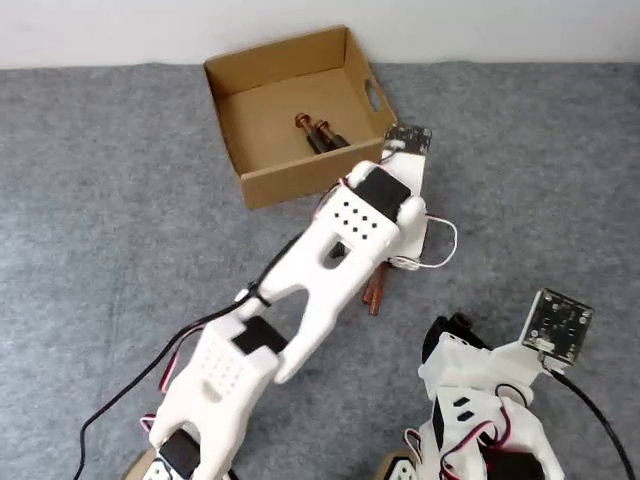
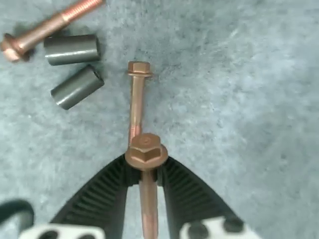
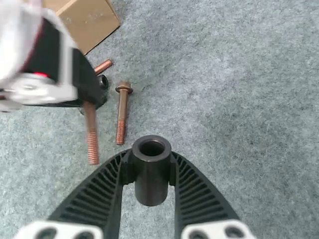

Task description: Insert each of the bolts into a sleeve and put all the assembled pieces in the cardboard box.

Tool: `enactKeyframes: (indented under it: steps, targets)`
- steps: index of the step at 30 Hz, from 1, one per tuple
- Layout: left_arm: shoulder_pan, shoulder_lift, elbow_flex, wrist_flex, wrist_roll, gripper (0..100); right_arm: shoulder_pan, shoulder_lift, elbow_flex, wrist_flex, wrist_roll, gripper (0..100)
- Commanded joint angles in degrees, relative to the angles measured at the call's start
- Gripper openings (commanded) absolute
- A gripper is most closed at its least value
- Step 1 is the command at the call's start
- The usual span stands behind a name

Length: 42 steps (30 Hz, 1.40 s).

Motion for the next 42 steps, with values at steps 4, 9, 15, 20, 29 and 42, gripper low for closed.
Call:
enactKeyframes:
  steps: [4,9,15,20,29,42]
  targets:
    - [-0.1,-19.1,10.7,1.6,-0.3,0,0.4,-0.1,-0.4,-1.4,0.6,0.8]
    - [-0.2,-31.5,22.0,0.0,-1.4,0,0.3,-0.1,-0.4,-1.4,0.6,0.8]
    - [-0.7,-48.0,32.7,-4.7,-3.7,0,-2.8,-0.2,-0.7,-1.3,0.6,0.8]
    - [-2.1,-60.7,41.7,-7.0,-7.1,0,-7.7,-0.2,-1.8,-0.9,0.6,0.8]
    - [-11.6,-77.5,55.7,-10.9,-11.3,0,-23.5,-0.1,-1.6,-1.3,0.7,0.8]
    - [-12.0,-116.0,88.7,-30.8,-22.1,0,-37.8,-0.1,1.1,-12.6,11.7,0.8]
